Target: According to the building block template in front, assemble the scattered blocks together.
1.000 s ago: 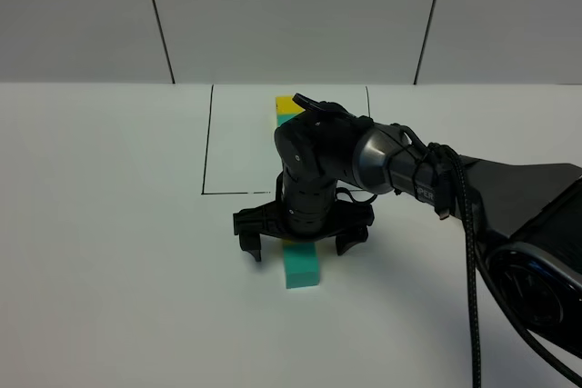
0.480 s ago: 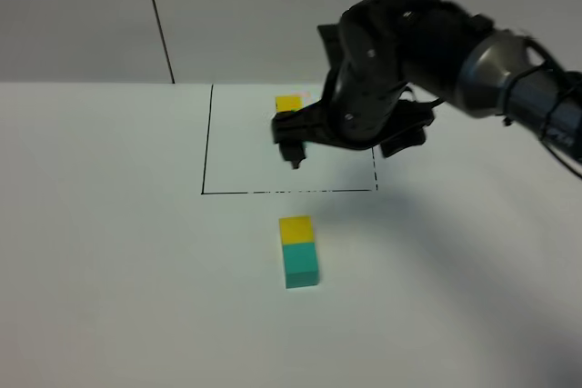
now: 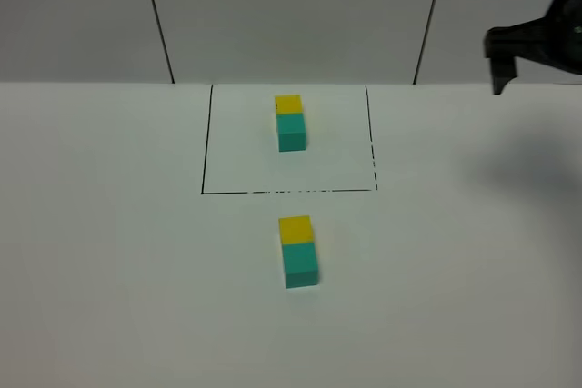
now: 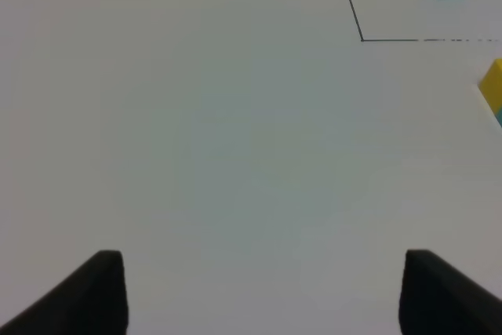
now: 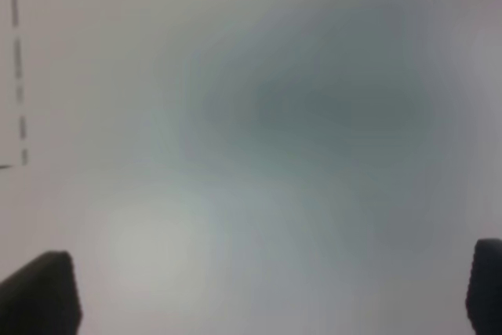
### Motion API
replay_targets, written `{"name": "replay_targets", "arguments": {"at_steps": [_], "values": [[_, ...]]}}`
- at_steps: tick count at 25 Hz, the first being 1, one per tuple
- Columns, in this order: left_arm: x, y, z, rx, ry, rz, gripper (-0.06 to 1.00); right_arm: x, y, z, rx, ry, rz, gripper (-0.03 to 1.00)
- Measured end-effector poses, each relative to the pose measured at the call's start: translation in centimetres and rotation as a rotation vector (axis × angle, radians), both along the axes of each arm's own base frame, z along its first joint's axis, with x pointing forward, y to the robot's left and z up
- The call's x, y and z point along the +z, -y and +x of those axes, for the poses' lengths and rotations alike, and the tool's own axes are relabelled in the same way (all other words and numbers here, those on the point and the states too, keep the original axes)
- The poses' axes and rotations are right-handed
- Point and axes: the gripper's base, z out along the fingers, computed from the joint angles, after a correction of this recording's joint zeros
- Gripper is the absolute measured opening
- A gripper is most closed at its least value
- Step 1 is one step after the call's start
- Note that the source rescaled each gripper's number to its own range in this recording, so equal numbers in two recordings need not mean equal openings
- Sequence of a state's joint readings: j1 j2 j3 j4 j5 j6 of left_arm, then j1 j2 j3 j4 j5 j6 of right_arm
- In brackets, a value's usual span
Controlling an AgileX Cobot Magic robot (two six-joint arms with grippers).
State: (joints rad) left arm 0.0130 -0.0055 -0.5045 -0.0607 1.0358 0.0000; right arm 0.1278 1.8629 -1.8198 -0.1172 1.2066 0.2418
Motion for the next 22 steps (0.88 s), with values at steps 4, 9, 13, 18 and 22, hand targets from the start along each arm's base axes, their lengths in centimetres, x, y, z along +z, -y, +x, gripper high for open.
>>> {"name": "replay_targets", "arguments": {"at_steps": [4, 9, 13, 18, 22], "values": [[0.0, 0.0, 0.0, 0.0, 0.0, 0.0, 0.59, 1.3, 4.2, -2.2, -0.077, 0.006, -0.008, 0.98], [0.0, 0.0, 0.0, 0.0, 0.0, 0.0, 0.59, 0.8, 7.4, -5.8, -0.147, -0.044, -0.018, 0.91], [0.0, 0.0, 0.0, 0.0, 0.0, 0.0, 0.59, -0.3, 8.1, -9.5, -0.157, -0.067, -0.024, 0.86], [0.0, 0.0, 0.0, 0.0, 0.0, 0.0, 0.59, -1.1, 7.2, -15.6, -0.151, -0.02, 0.018, 0.83], [0.0, 0.0, 0.0, 0.0, 0.0, 0.0, 0.59, -1.6, 6.4, -21.2, -0.15, 0.051, 0.038, 0.81]]}}
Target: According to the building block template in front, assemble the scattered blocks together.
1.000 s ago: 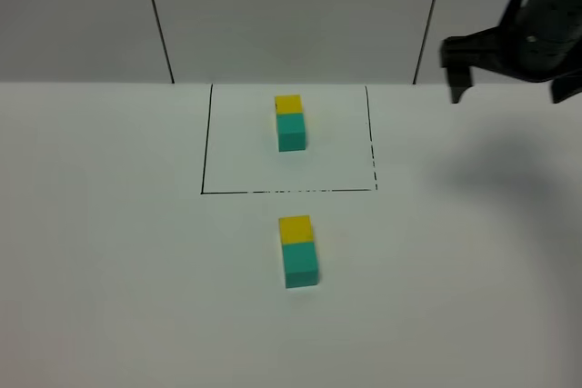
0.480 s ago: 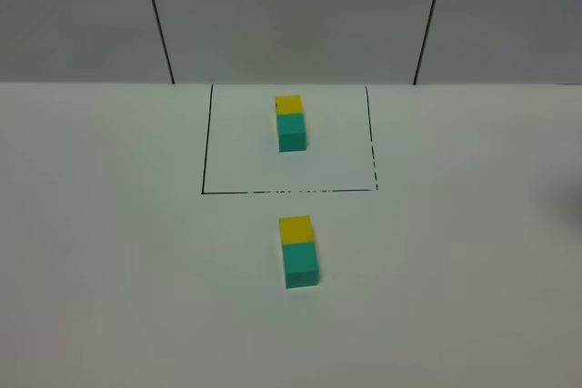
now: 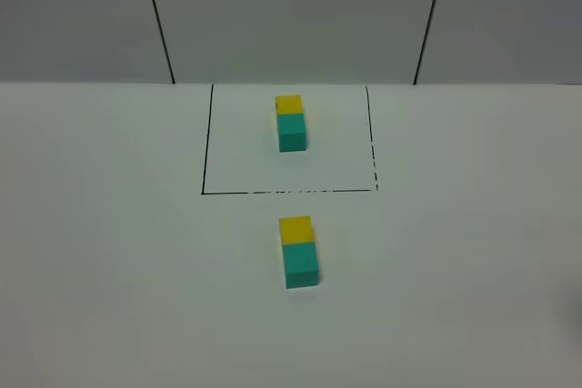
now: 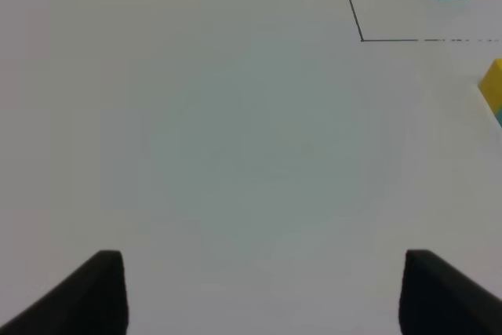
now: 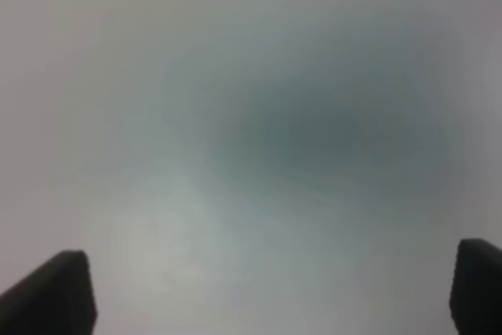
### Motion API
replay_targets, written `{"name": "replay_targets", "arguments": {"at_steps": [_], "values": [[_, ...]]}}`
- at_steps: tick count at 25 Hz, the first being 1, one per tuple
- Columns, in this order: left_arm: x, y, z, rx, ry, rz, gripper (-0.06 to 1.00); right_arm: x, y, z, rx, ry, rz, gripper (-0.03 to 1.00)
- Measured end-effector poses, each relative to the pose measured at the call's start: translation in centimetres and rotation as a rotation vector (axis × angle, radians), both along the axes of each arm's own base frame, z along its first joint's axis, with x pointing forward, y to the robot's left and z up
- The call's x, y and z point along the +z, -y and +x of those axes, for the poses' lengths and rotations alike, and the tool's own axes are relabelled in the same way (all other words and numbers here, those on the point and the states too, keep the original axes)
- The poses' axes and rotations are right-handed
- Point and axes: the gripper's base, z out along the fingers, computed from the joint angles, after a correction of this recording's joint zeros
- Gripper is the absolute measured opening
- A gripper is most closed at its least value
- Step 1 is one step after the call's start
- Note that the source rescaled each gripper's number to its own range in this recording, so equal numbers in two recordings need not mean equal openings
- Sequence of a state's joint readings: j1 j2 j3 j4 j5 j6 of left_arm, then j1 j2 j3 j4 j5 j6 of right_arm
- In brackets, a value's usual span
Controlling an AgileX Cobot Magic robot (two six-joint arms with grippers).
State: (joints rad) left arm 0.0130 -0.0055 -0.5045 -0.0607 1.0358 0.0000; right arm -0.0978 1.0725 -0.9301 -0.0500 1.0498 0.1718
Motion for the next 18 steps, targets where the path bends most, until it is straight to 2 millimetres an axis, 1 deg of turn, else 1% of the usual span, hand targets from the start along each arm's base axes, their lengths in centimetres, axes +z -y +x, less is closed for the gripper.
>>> {"name": "replay_targets", "arguments": {"at_steps": [2, 4, 7, 10, 15, 18], "values": [[0.0, 0.0, 0.0, 0.0, 0.0, 0.0, 0.59, 0.0, -0.3, -2.8, 0.0, 0.051, -0.004, 0.81], [0.0, 0.0, 0.0, 0.0, 0.0, 0.0, 0.59, -0.4, -0.6, -5.1, 0.001, 0.089, -0.001, 0.8], [0.0, 0.0, 0.0, 0.0, 0.0, 0.0, 0.59, -1.2, -1.0, -8.0, 0.004, 0.15, 0.014, 0.79], [0.0, 0.0, 0.0, 0.0, 0.0, 0.0, 0.59, -1.7, -1.5, -10.4, 0.034, 0.219, 0.013, 0.79], [0.0, 0.0, 0.0, 0.0, 0.0, 0.0, 0.59, -1.5, -1.8, -14.4, 0.09, 0.3, -0.025, 0.79], [0.0, 0.0, 0.0, 0.0, 0.0, 0.0, 0.59, -1.3, -1.7, -16.1, 0.107, 0.369, -0.048, 0.79]]}}
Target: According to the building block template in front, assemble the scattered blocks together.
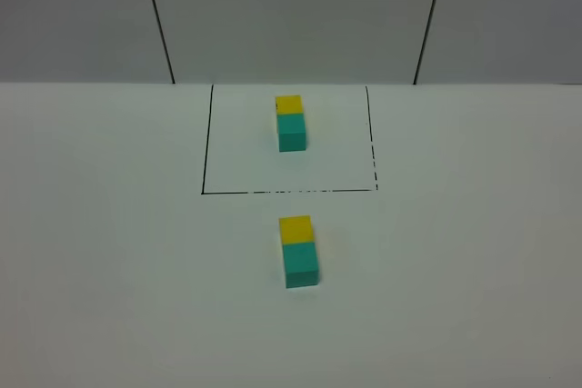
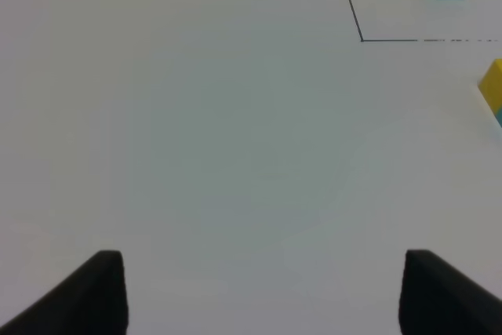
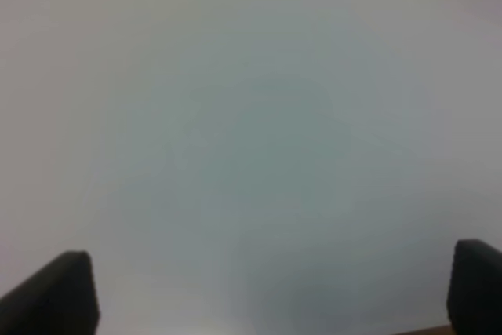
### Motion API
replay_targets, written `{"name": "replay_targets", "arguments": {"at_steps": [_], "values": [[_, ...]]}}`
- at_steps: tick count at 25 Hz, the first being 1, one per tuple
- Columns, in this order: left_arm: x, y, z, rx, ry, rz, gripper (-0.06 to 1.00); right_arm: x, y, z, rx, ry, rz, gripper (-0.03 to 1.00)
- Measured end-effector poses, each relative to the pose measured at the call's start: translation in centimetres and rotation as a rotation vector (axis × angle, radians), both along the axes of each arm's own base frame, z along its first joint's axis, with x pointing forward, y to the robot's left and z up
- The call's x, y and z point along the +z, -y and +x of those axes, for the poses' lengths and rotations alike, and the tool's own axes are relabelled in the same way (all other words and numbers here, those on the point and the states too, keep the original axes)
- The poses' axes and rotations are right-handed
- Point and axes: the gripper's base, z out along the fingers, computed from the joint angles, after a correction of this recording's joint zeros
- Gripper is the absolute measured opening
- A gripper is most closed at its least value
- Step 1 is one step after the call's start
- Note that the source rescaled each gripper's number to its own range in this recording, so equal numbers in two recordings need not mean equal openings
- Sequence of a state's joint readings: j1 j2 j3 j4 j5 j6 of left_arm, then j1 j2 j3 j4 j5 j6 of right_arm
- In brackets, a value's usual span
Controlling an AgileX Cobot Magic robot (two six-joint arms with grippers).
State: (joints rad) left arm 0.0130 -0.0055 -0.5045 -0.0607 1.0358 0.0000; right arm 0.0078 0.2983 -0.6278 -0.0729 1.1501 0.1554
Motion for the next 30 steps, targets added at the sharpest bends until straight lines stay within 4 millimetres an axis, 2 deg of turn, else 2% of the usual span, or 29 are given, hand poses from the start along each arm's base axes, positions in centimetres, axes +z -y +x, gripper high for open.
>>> {"name": "replay_targets", "arguments": {"at_steps": [4, 9, 20, 30], "values": [[0.0, 0.0, 0.0, 0.0, 0.0, 0.0, 0.59, 0.2, 0.3, -1.6, -0.012, 0.086, -0.029, 0.79], [0.0, 0.0, 0.0, 0.0, 0.0, 0.0, 0.59, -0.2, 0.4, -2.5, -0.019, 0.152, -0.045, 0.79], [0.0, 0.0, 0.0, 0.0, 0.0, 0.0, 0.59, -2.2, 0.5, -2.8, -0.021, 0.205, -0.06, 0.79], [0.0, 0.0, 0.0, 0.0, 0.0, 0.0, 0.59, -2.4, 0.6, -2.8, -0.035, 0.202, -0.05, 0.79]]}}
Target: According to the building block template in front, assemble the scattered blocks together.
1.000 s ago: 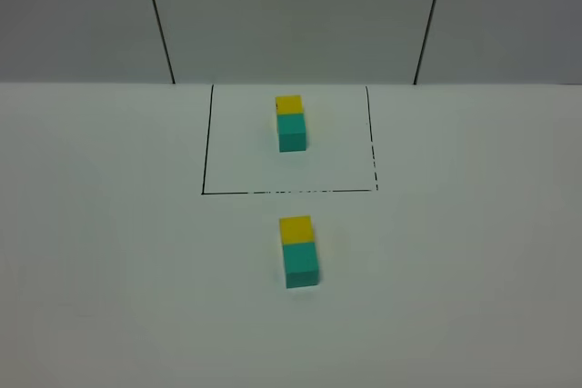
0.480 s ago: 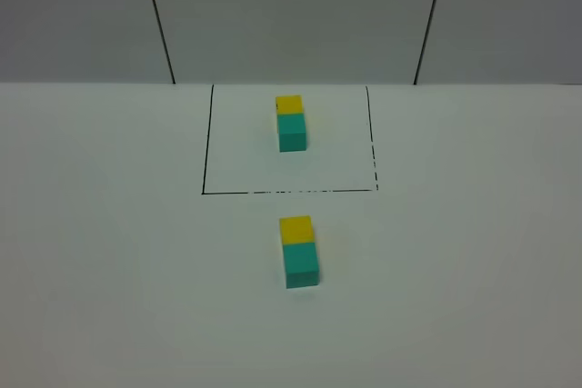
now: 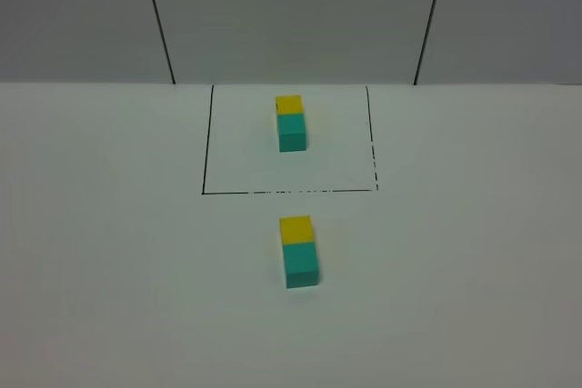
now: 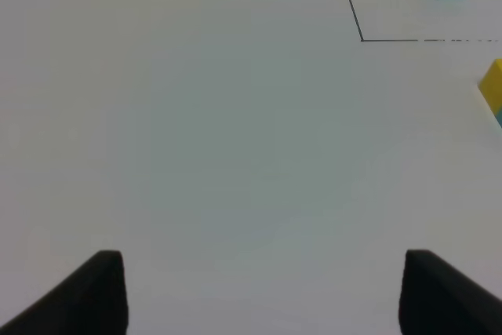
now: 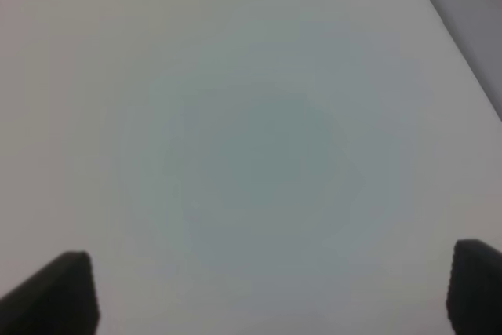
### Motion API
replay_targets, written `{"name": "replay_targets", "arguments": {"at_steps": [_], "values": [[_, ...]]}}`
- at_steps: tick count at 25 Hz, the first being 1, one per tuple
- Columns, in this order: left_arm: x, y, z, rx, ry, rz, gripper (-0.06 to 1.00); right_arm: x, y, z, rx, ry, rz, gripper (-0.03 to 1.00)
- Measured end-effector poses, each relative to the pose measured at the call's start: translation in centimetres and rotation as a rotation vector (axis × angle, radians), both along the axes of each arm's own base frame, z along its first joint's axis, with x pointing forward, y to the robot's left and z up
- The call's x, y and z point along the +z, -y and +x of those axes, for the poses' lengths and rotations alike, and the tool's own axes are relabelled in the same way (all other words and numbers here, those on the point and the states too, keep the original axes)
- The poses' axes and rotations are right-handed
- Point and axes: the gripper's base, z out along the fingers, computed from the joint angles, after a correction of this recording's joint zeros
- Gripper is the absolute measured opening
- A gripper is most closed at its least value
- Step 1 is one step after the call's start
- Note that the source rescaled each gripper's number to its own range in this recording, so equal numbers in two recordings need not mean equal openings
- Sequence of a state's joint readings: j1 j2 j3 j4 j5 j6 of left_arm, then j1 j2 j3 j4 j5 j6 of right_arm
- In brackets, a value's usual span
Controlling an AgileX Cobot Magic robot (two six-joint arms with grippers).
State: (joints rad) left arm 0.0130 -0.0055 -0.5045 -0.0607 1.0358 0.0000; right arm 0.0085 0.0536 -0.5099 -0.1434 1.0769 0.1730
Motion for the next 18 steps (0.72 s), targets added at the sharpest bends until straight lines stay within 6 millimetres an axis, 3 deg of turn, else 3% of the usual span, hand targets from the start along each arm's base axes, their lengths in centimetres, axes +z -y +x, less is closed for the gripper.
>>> {"name": "replay_targets", "arguments": {"at_steps": [18], "values": [[0.0, 0.0, 0.0, 0.0, 0.0, 0.0, 0.59, -0.18, -0.01, 0.21, 0.0, 0.008, 0.003, 0.78]]}}
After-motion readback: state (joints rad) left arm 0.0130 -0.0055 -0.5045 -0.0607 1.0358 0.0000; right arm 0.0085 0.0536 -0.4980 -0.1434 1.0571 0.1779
